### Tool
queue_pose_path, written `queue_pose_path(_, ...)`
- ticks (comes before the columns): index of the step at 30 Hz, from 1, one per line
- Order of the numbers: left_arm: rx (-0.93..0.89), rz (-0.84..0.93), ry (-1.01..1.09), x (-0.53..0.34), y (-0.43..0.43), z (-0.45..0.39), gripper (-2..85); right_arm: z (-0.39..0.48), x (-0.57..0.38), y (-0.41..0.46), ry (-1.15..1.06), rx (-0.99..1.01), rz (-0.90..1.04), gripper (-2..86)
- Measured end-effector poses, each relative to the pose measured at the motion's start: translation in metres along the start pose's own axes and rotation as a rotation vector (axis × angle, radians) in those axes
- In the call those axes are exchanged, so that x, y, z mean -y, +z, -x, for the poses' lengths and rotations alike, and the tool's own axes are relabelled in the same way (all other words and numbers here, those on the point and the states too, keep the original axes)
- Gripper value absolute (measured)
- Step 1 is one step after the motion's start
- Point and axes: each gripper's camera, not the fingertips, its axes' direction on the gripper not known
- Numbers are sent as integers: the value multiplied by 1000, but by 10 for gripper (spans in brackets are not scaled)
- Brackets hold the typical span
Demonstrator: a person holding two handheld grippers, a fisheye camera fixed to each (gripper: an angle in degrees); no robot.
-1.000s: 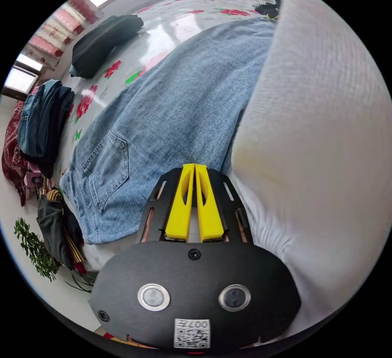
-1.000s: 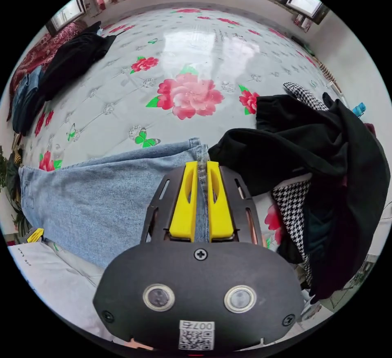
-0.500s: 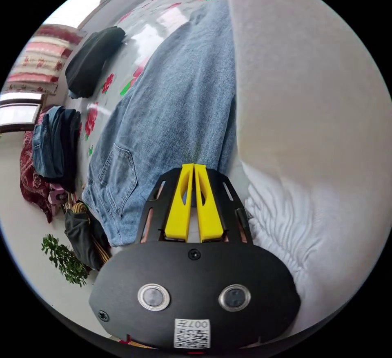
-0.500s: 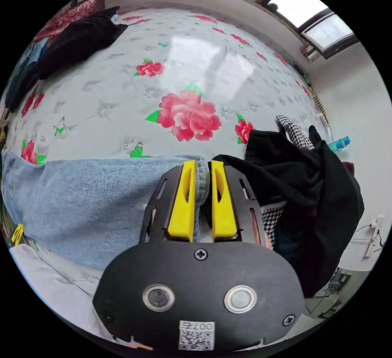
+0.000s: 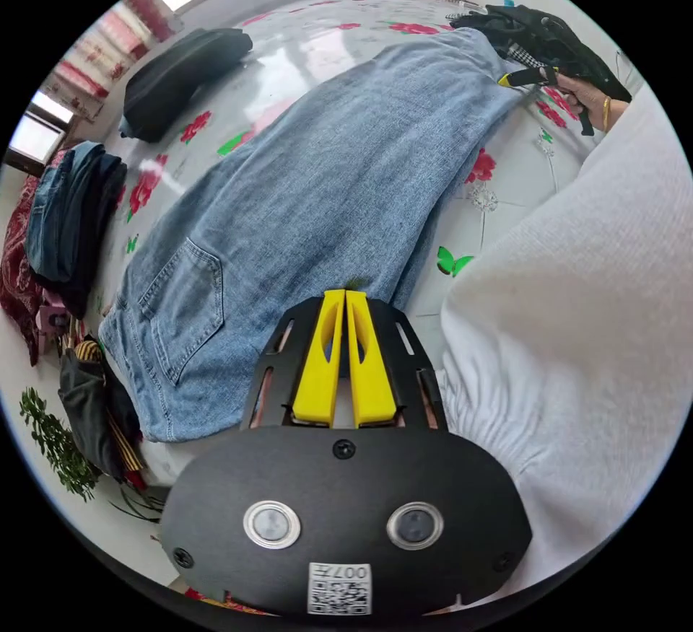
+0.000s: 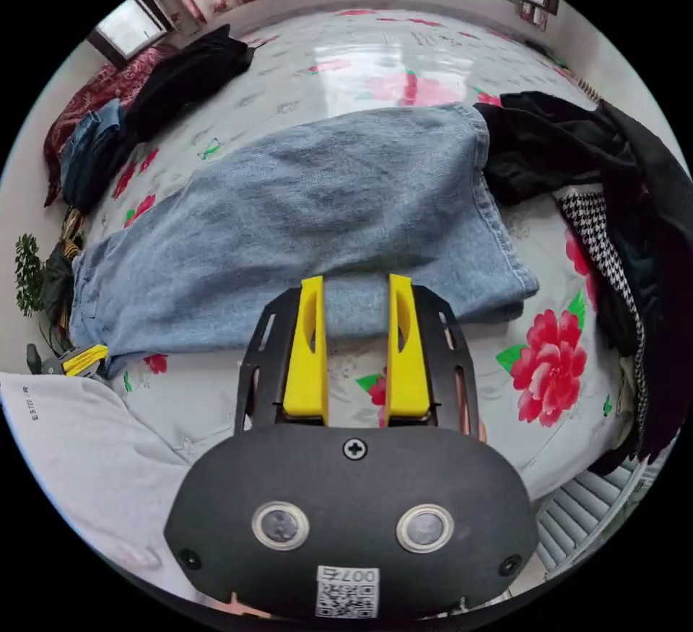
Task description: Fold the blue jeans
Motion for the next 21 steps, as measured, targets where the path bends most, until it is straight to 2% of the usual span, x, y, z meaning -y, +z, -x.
queue_pose_path(2,4,-8,19,6,-15,4,-10,-41,-3,-21,187,-158,56,84)
queue_pose_path(6,-61,-115,-141,-6,-55,39,-9,-119,-23,-72,421,62,-84,90)
queue_pose_path(9,-111,-224,-469,-39,-93,101,-8,-188,-57,-86,679,282,-191,94)
queue_pose_path(11,-132,-288,-821,-85,-113,159,-2,-232,-85,-68,850,541,-274,96)
queue_pose_path(14,-189,-352,-1182,-145,-124,218,28,-267,-105,-53,994,724,-443,90)
queue_pose_path(17,-254,-427,-1411,-187,-133,255,73,-286,-101,-42,1066,811,-550,72)
queue_pose_path(21,-346,-466,-1596,-213,-133,279,109,-308,-86,-37,1112,914,-553,33)
